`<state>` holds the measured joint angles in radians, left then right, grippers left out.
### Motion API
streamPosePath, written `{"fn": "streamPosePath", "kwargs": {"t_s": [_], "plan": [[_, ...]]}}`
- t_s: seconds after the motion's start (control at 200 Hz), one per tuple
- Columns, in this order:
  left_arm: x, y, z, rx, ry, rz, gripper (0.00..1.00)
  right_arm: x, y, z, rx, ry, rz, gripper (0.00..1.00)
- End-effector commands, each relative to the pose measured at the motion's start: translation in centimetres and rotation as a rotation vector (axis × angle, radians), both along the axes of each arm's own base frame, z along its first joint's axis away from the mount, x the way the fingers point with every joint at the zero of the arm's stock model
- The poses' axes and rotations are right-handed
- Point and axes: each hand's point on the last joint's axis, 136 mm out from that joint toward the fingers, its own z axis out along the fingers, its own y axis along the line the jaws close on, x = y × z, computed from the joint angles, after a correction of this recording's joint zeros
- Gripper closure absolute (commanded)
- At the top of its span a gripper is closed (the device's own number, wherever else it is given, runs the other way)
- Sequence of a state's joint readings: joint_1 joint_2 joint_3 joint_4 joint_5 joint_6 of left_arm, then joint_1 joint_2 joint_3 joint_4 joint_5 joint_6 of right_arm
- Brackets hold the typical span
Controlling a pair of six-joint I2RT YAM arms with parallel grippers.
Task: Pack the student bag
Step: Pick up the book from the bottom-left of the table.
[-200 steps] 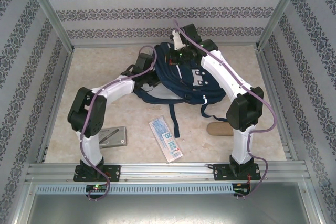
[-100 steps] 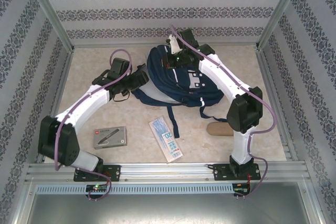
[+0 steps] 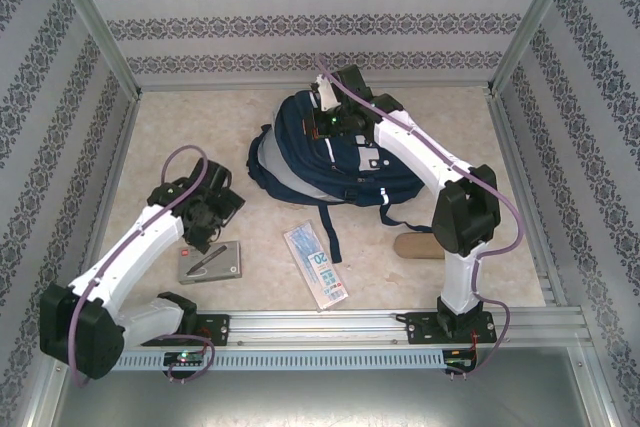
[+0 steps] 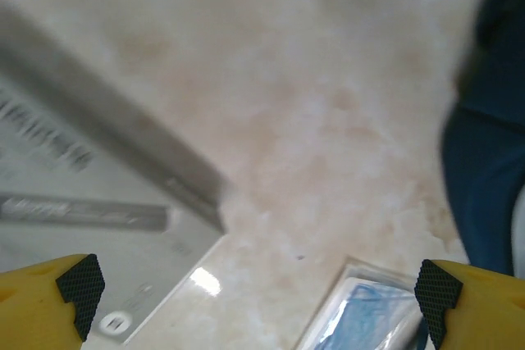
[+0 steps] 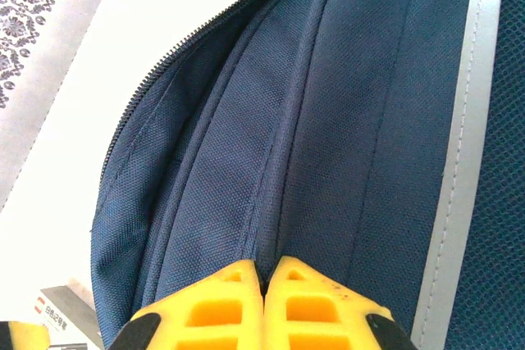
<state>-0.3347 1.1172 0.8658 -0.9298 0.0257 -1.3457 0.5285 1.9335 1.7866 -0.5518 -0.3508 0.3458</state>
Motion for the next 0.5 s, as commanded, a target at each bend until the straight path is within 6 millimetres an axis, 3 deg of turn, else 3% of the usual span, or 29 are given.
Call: {"fn": "streamPosePath", "kwargs": {"t_s": [0.0,0.215,0.495], "plan": [[-3.8,1.0,-0.3,-0.019,0.112,0.2,0.0,-1.1,1.8,5.0,0.112,-0.113,0.066,1.0],[-7.3,1.5,-0.8,-0.016,0.219,0.312,0.0,-1.4,2.0,5.3,0.142,-0.121,0.071,1.0],[-7.5,1.0,-2.6,-0.066,0.229,0.433,0.0,-1.9,2.0,5.5,0.167,-0.122,0.076,1.0]]}}
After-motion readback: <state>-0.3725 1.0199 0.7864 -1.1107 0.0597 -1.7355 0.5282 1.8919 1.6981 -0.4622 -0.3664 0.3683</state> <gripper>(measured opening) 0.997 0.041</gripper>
